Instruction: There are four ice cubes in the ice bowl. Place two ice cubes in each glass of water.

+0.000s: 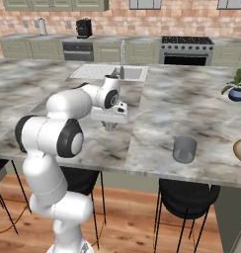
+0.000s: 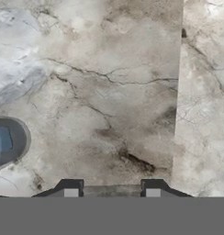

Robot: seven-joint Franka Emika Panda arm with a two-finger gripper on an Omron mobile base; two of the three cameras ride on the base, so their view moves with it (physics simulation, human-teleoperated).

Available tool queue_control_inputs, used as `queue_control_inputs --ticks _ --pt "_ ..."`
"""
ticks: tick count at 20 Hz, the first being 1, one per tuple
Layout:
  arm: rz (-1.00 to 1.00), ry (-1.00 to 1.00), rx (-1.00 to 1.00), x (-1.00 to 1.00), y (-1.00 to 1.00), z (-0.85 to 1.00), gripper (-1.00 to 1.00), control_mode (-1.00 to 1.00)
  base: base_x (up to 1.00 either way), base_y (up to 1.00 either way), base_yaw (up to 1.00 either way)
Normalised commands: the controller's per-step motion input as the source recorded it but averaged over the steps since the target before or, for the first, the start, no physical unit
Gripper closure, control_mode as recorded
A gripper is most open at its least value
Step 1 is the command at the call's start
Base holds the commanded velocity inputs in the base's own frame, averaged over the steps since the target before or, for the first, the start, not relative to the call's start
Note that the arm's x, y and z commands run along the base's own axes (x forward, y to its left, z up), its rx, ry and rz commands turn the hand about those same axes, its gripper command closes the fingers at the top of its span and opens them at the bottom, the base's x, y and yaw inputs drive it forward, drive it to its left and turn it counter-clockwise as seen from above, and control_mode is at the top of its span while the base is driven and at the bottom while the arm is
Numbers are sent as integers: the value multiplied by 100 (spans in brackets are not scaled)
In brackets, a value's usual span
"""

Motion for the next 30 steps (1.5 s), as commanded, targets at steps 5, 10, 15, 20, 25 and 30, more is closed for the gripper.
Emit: queue_control_inputs --ticks 5,10,15,20,25,30 --pt "0 0 0 0 64 0 100 -100 0 0 0" --pt "0 0 0 0 80 -1 100 -100 0 0 0" --pt "0 0 0 0 57 0 100 -100 0 0 0" --pt "0 0 0 0 47 -2 100 -100 0 0 0" --pt "-1 0 0 0 36 -3 100 -100 0 0 0" --pt "-1 0 0 6 25 -10 100 -100 0 0 0"
